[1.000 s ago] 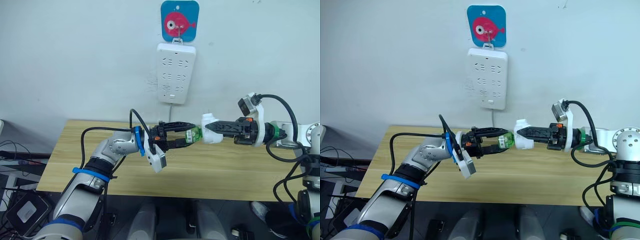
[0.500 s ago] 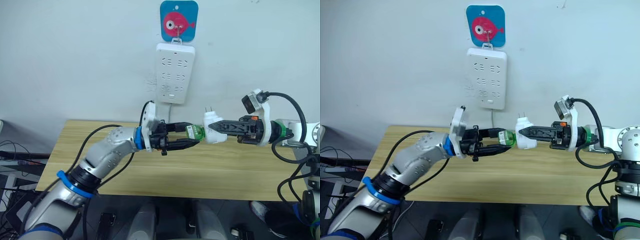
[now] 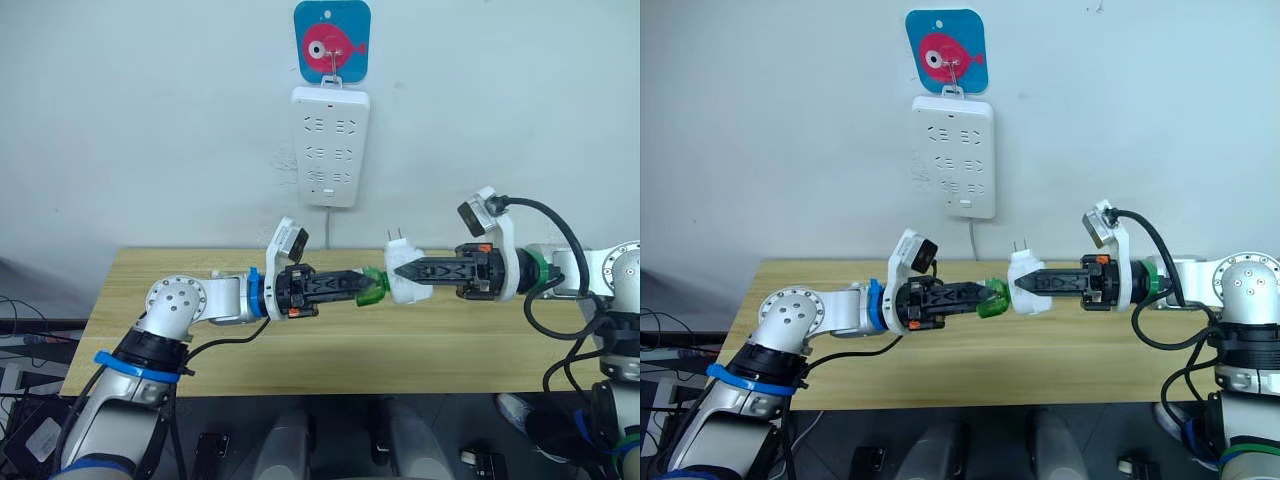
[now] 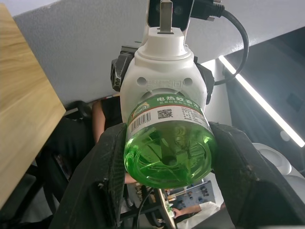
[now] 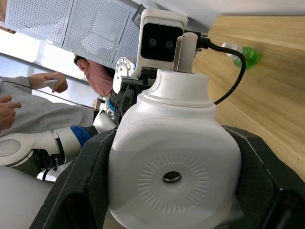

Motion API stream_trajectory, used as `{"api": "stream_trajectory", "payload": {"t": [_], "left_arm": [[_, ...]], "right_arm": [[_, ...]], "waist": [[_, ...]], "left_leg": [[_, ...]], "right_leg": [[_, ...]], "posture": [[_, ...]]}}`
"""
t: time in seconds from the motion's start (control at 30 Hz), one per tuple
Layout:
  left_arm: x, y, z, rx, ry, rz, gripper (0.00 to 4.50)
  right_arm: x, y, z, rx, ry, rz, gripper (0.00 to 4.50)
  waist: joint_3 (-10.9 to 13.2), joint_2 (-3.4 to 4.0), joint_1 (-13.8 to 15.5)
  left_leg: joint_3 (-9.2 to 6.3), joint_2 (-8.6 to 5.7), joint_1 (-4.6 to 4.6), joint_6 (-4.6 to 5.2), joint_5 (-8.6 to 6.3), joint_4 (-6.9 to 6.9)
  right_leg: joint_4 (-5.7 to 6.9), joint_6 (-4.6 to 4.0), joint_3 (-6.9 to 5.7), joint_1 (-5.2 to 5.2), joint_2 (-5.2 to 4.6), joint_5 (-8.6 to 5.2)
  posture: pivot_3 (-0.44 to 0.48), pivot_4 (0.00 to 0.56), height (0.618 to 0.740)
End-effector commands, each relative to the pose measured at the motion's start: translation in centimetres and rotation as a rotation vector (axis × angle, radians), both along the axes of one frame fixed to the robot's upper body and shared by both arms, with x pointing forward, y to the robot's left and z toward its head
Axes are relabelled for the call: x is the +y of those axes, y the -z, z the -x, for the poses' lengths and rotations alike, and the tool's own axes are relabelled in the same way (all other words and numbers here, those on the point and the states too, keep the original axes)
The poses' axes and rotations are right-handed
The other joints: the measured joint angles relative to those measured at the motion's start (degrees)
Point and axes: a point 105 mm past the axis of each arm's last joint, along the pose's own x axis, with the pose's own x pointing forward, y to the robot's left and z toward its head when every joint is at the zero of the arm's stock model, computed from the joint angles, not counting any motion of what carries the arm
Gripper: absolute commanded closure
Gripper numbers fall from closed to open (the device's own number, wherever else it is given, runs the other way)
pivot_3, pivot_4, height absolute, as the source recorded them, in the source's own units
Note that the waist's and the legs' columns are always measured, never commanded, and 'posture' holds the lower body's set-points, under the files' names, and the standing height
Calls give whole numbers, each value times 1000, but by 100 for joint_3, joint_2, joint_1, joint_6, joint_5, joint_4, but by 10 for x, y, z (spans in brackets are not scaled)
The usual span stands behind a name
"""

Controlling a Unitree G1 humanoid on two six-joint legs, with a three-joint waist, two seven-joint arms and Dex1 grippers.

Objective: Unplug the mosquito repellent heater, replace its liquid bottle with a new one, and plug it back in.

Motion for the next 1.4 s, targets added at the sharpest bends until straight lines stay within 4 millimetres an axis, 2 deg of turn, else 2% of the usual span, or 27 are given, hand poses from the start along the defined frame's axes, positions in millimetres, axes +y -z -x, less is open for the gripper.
{"api": "stream_trajectory", "payload": {"t": [0.03, 0.27, 0.33, 0.43, 0.5, 0.6, 0.67, 0.73, 0.8, 0.83, 0.9, 0.97, 1.03, 1.1, 1.2, 1.4], "left_arm": [[14, -3, 1, -15, -26, -26, 2224], [9, -2, -1, -67, -43, -38, 2224], [8, -5, 0, -65, -34, -13, 1509], [10, -5, -4, -54, -61, 2, 708], [15, 1, -7, -42, -97, -19, 133], [29, 15, -12, -14, -165, -66, 32], [36, 18, -10, -57, -184, -102, 32], [38, 15, -4, -231, -173, -175, 32], [35, 9, 6, -563, -107, -264, 32], [31, 8, 8, -788, -71, -314, 32], [23, 5, -2, -1232, -83, -386, 32], [-1, -13, 4, -1703, -198, -346, 32], [-11, -24, 10, -1972, -289, -273, 32], [-12, -27, 4, -2164, -350, -263, 32], [-11, -27, -1, -2349, -385, -234, 32], [-12, -35, -19, -2473, -475, -215, 32]], "right_arm": [[-17, -12, -8, -50, 91, 2, 1456], [-14, -13, -8, -44, 77, -12, 1456], [-12, -14, -7, -43, 65, -22, 1456], [-13, -17, -8, -35, 76, -41, 1456], [-16, -21, -11, -34, 92, -60, 1456], [-22, -25, -14, -28, 123, -82, 1456], [-25, -25, -17, -18, 148, -95, 1456], [-29, -25, -20, -9, 169, -102, 1456], [-33, -25, -22, 1, 189, -107, 1456], [-34, -24, -23, 6, 197, -109, 1456], [-35, -24, -24, 14, 203, -112, 1456], [-34, -23, -26, 20, 204, -117, 1456], [-33, -23, -28, 22, 204, -122, 1456], [-31, -26, -28, 21, 198, -133, 1456], [-28, -29, -26, 17, 175, -143, 1456], [-21, -31, -18, 18, 134, -147, 1456]], "waist": [[0, 0, 2], [0, 0, 17], [0, 0, 16], [0, 0, 18], [0, 0, 17], [-1, 1, 2], [0, 1, 4], [0, 1, 6], [1, 3, 8], [1, 8, 24], [-7, 26, 98], [-7, 35, 188], [-5, 31, 246], [-5, 31, 283], [-5, 31, 298], [-4, 29, 295]], "left_leg": [[0, 0, 0, 0, 0, 0], [1, -1, 0, 0, 0, -1], [3, 0, 0, 0, 0, -1], [3, 0, 0, 0, 0, -1], [4, 0, -1, 0, 0, -1], [11, 1, 2, 0, 0, -4], [11, 2, 2, 0, 0, -4], [10, 2, 0, 0, 0, -5], [11, 2, -4, 0, 0, -5], [13, 2, -4, -1, 1, -6], [24, 0, -1, -3, 2, -11], [35, 0, -1, -4, 2, -12], [38, 0, -9, -3, 2, -11], [36, 0, -22, 0, 0, -10], [35, 0, -20, 6, -2, -10], [35, -2, -20, 32, -12, -8]], "right_leg": [[0, 0, 0, 0, 0, 0], [-1, 0, 0, 0, -2, 0], [-1, 0, 1, 0, -2, 0], [-2, 0, 0, -1, -3, 0], [-3, 0, 0, -1, -3, 0], [-2, 0, 5, -2, -3, 0], [-3, 0, 3, -2, -3, 0], [-3, 0, 3, -3, -3, 0], [-8, -1, 5, -4, -3, 0], [-12, -2, 7, -4, -3, 0], [-20, -4, 12, 0, -6, 0], [-40, -11, 16, 4, -9, 4], [-53, -14, 15, 3, -17, 7], [-68, -13, 10, 0, -19, 13], [-54, -12, 4, 0, -22, 14], [-44, -10, 0, -1, -26, 15]], "posture": [[48, 260, 740], [60, 255, 740], [60, 255, 740], [57, 253, 740], [52, 250, 740], [42, 250, 740], [42, 250, 740], [38, 251, 740], [39, 255, 740], [46, 255, 740], [54, 256, 740], [61, 257, 740], [61, 257, 740], [65, 262, 740], [65, 262, 740], [58, 267, 740]]}}
